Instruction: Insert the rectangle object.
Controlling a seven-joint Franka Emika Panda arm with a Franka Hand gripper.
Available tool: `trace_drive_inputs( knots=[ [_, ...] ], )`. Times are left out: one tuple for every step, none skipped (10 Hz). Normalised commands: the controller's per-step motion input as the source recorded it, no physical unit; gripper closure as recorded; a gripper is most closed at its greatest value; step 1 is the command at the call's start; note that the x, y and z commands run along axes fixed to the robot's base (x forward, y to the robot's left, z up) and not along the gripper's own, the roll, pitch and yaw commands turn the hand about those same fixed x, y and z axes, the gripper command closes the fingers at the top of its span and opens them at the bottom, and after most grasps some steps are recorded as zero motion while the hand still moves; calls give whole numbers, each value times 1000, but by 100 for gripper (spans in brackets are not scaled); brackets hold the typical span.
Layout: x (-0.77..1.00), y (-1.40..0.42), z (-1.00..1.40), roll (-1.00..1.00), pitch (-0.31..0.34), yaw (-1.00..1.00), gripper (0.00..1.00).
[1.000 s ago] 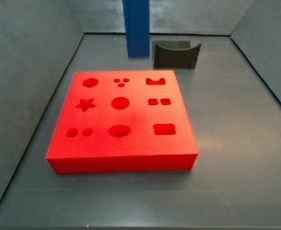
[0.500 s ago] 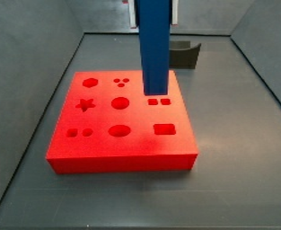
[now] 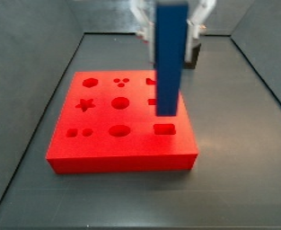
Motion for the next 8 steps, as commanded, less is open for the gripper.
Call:
trace_drive_inputs(
  knots=[
    [20, 0, -23, 0, 0, 0, 100],
    [-69, 0, -683, 0, 0, 331, 100],
    [-29, -77, -637, 0, 0, 703, 100],
    [-34, 0, 0, -110, -36, 40, 100],
    [0, -54, 0, 0, -10, 0, 100],
    [0, 0, -146, 0, -16, 300, 100],
    [-83, 77, -103, 0, -53, 523, 100],
    [0, -31, 0, 0, 0, 0, 100]
  ],
)
